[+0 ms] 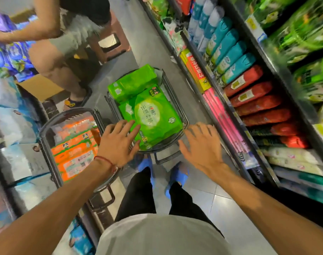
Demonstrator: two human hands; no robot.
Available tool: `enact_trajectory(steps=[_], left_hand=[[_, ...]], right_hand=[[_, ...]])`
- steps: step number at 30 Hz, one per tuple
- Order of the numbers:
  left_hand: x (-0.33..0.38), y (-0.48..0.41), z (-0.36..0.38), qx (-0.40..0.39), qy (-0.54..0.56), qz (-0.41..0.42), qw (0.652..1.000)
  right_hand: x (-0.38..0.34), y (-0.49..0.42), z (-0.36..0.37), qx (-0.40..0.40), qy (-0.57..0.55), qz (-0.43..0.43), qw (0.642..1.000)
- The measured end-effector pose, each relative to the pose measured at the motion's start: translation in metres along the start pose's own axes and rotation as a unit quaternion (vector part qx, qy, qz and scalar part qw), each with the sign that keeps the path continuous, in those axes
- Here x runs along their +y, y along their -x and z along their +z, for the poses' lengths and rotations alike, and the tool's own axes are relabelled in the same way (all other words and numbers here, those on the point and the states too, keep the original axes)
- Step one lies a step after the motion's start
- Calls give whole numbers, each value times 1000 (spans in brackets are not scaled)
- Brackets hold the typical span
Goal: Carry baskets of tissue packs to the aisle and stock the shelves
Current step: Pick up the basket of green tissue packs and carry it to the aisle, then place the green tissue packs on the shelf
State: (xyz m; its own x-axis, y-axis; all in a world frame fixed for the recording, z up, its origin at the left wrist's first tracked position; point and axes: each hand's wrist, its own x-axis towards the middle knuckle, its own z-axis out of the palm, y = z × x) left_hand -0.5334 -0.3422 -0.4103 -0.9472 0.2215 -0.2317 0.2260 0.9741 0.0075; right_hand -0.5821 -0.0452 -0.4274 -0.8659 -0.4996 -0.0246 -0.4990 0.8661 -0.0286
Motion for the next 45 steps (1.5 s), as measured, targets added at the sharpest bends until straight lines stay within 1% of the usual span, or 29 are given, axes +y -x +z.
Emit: enact_trajectory(steps=[4, 6, 9, 10, 12, 13, 15, 16, 17, 18, 20, 21, 22, 24, 25, 28, 30, 31, 32, 35, 37, 40, 45], left_hand=[[-28, -23, 21, -22, -9, 56, 998], [-44, -38, 36, -35, -8, 91, 995], [-69, -61, 63, -29, -12, 143, 989], [-76, -67, 71, -27, -9, 155, 988], [-88, -77, 91, -22, -8, 176, 984], [-94, -83, 102, -21, -9, 189, 982], [-107, -92, 125, -25, -13, 210, 977], [-112, -95, 138, -24, -15, 217, 976], [-118, -97, 150, -19, -16, 221, 975], [-123, -98, 161, -13, -18, 223, 975], [-132, -100, 182, -10, -22, 220, 975], [-136, -100, 191, -10, -25, 217, 976], [-140, -100, 198, -11, -28, 215, 976], [-149, -99, 211, -17, -30, 215, 976], [-153, -98, 215, -23, -34, 216, 976], [-162, -98, 223, -42, -40, 217, 975], [-163, -97, 223, -50, -34, 204, 977], [-163, -97, 222, -54, -29, 194, 979], [-163, -96, 220, -60, -26, 183, 981], [-164, -94, 213, -65, -23, 163, 984], [-164, -93, 210, -67, -23, 156, 985], [-164, -93, 209, -70, -27, 157, 985], [-160, -90, 209, -64, -26, 158, 985]], right_hand=[[-15, 4, 18, 23, -18, 62, 998], [-26, 4, 35, 40, -25, 112, 993], [-48, 1, 68, 73, -40, 170, 982], [-56, -1, 78, 66, -52, 193, 978], [-71, -7, 96, -8, -70, 248, 966], [-78, -10, 106, -46, -81, 279, 956], [-92, -17, 126, -86, -142, 343, 925], [-97, -20, 138, -100, -196, 384, 897], [-101, -22, 157, -117, -269, 428, 855], [-105, -28, 171, -129, -346, 469, 802], [-112, -41, 204, -120, -501, 535, 670], [-113, -46, 221, -106, -559, 555, 607], [-116, -50, 239, -100, -607, 558, 556], [-122, -59, 265, -82, -674, 563, 472], [-126, -65, 269, -69, -685, 576, 440], [-132, -83, 282, -18, -697, 587, 411], [-133, -92, 285, -5, -710, 603, 364], [-134, -95, 286, -6, -712, 609, 348], [-135, -97, 287, -3, -712, 615, 338], [-137, -101, 286, 7, -701, 627, 338], [-135, -103, 288, 9, -702, 622, 347], [-130, -99, 280, 12, -705, 617, 348], [-128, -85, 272, 19, -710, 598, 371]])
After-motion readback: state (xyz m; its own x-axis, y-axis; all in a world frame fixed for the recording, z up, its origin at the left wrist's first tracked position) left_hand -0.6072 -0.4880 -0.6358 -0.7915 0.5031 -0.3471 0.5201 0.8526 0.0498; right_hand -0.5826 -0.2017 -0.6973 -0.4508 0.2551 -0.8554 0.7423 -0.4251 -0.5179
